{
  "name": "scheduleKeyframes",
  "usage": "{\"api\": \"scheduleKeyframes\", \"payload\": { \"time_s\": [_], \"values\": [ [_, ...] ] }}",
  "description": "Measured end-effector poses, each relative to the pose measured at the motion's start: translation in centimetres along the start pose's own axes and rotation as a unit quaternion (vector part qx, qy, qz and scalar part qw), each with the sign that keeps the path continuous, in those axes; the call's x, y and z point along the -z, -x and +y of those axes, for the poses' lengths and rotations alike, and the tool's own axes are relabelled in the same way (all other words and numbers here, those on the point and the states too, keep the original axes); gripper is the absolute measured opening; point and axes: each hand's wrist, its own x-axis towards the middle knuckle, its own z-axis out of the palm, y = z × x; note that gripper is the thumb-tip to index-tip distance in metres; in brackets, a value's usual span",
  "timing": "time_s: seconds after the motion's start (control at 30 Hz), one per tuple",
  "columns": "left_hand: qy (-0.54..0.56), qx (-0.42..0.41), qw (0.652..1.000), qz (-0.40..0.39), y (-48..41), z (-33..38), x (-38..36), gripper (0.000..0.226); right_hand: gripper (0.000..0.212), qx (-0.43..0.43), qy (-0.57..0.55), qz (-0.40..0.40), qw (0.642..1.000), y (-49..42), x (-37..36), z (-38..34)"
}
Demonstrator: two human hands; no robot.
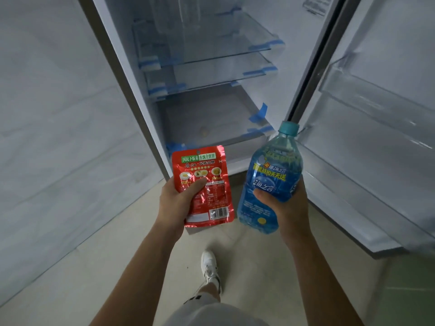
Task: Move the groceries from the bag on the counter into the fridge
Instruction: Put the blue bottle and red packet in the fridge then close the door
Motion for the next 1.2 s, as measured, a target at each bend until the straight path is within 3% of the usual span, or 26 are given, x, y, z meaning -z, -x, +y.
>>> {"api": "scheduleKeyframes", "payload": {
  "time_s": [0.27,0.6,0.73,0.9,1.2],
  "values": [
    [0.019,0.009,1.0,-0.008,-10.6,5.3,-1.3,0.03,0.092,0.013,-0.014,0.011,1.0,-11.6,-4.4,-1.6],
    [0.022,0.021,0.999,0.026,-16.8,7.9,-2.8,0.033,0.095,-0.006,-0.007,-0.017,1.0,-18.9,-5.9,-0.5],
    [0.01,-0.008,0.999,0.05,-17.3,9.2,-3.5,0.03,0.099,0.004,-0.003,-0.043,0.999,-22.0,-6.4,-1.0],
    [0.033,-0.051,0.996,0.066,-17.2,12.8,-4.6,0.043,0.096,0.011,-0.017,-0.087,0.996,-25.3,-6.9,-3.3],
    [0.061,-0.163,0.981,0.082,-17.8,19.9,-5.3,0.031,0.09,0.088,-0.067,-0.127,0.986,-29.8,-8.5,-10.6]
  ]
}}
